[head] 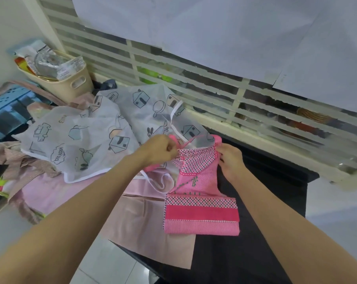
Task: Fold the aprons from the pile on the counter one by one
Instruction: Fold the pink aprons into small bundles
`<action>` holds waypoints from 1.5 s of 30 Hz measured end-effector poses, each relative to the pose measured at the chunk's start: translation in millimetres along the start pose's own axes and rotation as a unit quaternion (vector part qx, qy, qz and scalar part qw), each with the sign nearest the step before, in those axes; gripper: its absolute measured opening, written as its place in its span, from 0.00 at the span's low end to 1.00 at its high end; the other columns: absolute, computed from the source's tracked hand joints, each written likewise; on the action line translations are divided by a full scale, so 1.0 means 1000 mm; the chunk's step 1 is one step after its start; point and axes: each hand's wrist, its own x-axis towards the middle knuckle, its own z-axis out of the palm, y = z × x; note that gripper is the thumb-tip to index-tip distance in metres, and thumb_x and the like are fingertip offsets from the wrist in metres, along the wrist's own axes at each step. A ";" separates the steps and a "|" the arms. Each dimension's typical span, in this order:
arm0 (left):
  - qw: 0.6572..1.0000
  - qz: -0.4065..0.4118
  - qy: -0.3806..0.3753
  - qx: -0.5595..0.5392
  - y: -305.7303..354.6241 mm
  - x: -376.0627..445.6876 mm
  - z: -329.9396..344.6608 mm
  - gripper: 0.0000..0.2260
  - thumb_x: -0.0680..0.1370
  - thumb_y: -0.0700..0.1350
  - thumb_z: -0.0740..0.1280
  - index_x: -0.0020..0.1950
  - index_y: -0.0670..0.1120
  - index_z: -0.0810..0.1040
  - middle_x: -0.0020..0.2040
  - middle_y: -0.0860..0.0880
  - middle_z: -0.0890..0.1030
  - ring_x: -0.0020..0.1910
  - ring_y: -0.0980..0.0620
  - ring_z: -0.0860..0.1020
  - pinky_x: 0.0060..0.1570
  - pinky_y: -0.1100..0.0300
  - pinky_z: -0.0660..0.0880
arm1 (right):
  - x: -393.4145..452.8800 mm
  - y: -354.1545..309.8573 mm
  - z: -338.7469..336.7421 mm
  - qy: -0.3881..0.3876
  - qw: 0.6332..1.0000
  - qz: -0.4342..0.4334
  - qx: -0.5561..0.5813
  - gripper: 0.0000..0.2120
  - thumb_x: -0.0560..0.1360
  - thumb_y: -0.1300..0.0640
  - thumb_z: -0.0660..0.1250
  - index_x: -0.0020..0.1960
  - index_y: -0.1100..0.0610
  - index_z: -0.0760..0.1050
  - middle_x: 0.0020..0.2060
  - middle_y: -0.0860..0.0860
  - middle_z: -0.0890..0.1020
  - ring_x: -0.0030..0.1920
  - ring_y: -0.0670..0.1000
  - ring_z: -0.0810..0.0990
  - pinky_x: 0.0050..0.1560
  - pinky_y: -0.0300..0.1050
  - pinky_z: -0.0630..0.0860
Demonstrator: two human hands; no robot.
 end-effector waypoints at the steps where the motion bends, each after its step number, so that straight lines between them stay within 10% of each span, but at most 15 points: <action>1: 0.999 0.002 -0.004 0.033 -0.001 0.000 -0.003 0.15 0.75 0.39 0.63 0.28 0.43 0.72 0.25 0.53 0.67 0.27 0.54 0.66 0.36 0.58 0.67 | 0.001 0.002 0.000 0.001 1.000 -0.007 -0.015 0.06 0.76 0.66 0.64 0.52 0.61 0.77 0.49 0.55 0.80 0.49 0.52 0.78 0.56 0.47 0.75; 7: 0.996 -0.085 -0.041 0.006 -0.011 0.002 -0.004 0.11 0.76 0.46 0.65 0.39 0.40 0.76 0.37 0.51 0.77 0.35 0.52 0.72 0.39 0.60 0.68 | 0.008 0.010 0.011 -0.085 0.989 0.010 -0.123 0.10 0.78 0.62 0.62 0.58 0.63 0.74 0.49 0.54 0.79 0.55 0.54 0.78 0.62 0.49 0.73; 8: 0.994 -0.097 -0.037 -0.042 -0.013 0.001 -0.003 0.10 0.75 0.46 0.67 0.39 0.39 0.76 0.53 0.53 0.72 0.35 0.54 0.73 0.40 0.61 0.69 | 0.009 0.011 0.012 -0.109 0.985 0.020 -0.135 0.08 0.78 0.62 0.62 0.55 0.62 0.75 0.49 0.55 0.79 0.54 0.54 0.78 0.62 0.49 0.73; 9: 0.989 -0.105 -0.033 -0.096 -0.015 0.000 -0.001 0.10 0.74 0.45 0.69 0.38 0.40 0.75 0.35 0.52 0.66 0.35 0.54 0.74 0.44 0.59 0.71 | 0.009 0.011 0.013 -0.134 0.980 0.030 -0.141 0.06 0.78 0.62 0.62 0.52 0.62 0.75 0.48 0.56 0.79 0.53 0.53 0.78 0.61 0.48 0.72; 11: 0.972 -0.101 -0.006 -0.211 -0.011 -0.003 0.001 0.09 0.73 0.39 0.70 0.35 0.43 0.73 0.36 0.49 0.78 0.38 0.54 0.76 0.52 0.55 0.73 | 0.010 0.009 0.019 -0.182 0.975 0.050 -0.116 0.05 0.78 0.63 0.61 0.48 0.63 0.75 0.45 0.56 0.79 0.47 0.52 0.78 0.56 0.47 0.73; 18: 0.804 -0.126 -0.022 -0.581 0.004 0.002 0.005 0.19 0.72 0.25 0.54 0.30 0.43 0.75 0.41 0.42 0.82 0.47 0.47 0.80 0.47 0.58 0.78 | 0.008 -0.002 0.033 -0.324 0.936 0.103 -0.087 0.22 0.77 0.59 0.60 0.68 0.69 0.66 0.59 0.62 0.74 0.54 0.56 0.74 0.62 0.51 0.68; 22: 0.842 -0.147 -0.005 -0.519 0.002 0.002 0.007 0.12 0.73 0.32 0.57 0.35 0.44 0.73 0.37 0.47 0.78 0.36 0.53 0.74 0.37 0.63 0.70 | 0.012 -0.009 0.030 -0.361 0.929 0.079 -0.037 0.20 0.78 0.55 0.58 0.65 0.65 0.71 0.55 0.59 0.77 0.53 0.55 0.77 0.58 0.51 0.73; 27: 0.823 -0.173 -0.075 -0.536 -0.009 -0.009 0.006 0.11 0.74 0.54 0.66 0.53 0.49 0.74 0.49 0.50 0.78 0.49 0.51 0.75 0.49 0.56 0.71 | 0.012 -0.035 0.022 -0.370 0.928 0.015 -0.034 0.19 0.75 0.61 0.64 0.64 0.70 0.68 0.52 0.61 0.77 0.51 0.56 0.77 0.55 0.50 0.77; 30: 0.835 -0.172 -0.125 -0.508 -0.009 -0.013 0.012 0.19 0.72 0.46 0.72 0.60 0.51 0.72 0.57 0.48 0.80 0.56 0.48 0.79 0.56 0.53 0.75 | 0.010 -0.059 0.024 -0.380 0.924 -0.033 -0.003 0.13 0.76 0.69 0.61 0.60 0.67 0.70 0.46 0.60 0.77 0.45 0.54 0.79 0.46 0.45 0.79; 37: 0.868 -0.234 0.106 -0.425 0.000 0.001 0.027 0.19 0.74 0.37 0.69 0.65 0.40 0.73 0.57 0.47 0.78 0.51 0.50 0.76 0.46 0.63 0.74 | 0.006 -0.116 0.048 -0.342 0.933 -0.098 0.055 0.08 0.75 0.70 0.61 0.53 0.64 0.73 0.42 0.56 0.80 0.42 0.52 0.80 0.48 0.44 0.78; 41: 0.860 -0.298 0.157 -0.384 -0.011 0.002 0.040 0.19 0.77 0.44 0.68 0.64 0.38 0.68 0.57 0.46 0.75 0.54 0.49 0.75 0.53 0.56 0.73 | 0.025 -0.094 0.044 -0.144 0.967 -0.093 -0.190 0.38 0.67 0.53 0.77 0.71 0.58 0.63 0.63 0.53 0.75 0.60 0.54 0.76 0.60 0.50 0.74; 45: 0.881 -0.356 0.150 -0.272 -0.035 -0.012 0.049 0.06 0.79 0.42 0.61 0.46 0.41 0.75 0.50 0.39 0.80 0.53 0.41 0.79 0.57 0.47 0.75 | 0.022 -0.041 0.006 0.024 0.927 -0.153 -0.342 0.22 0.75 0.63 0.66 0.68 0.59 0.67 0.61 0.55 0.74 0.56 0.52 0.73 0.51 0.38 0.67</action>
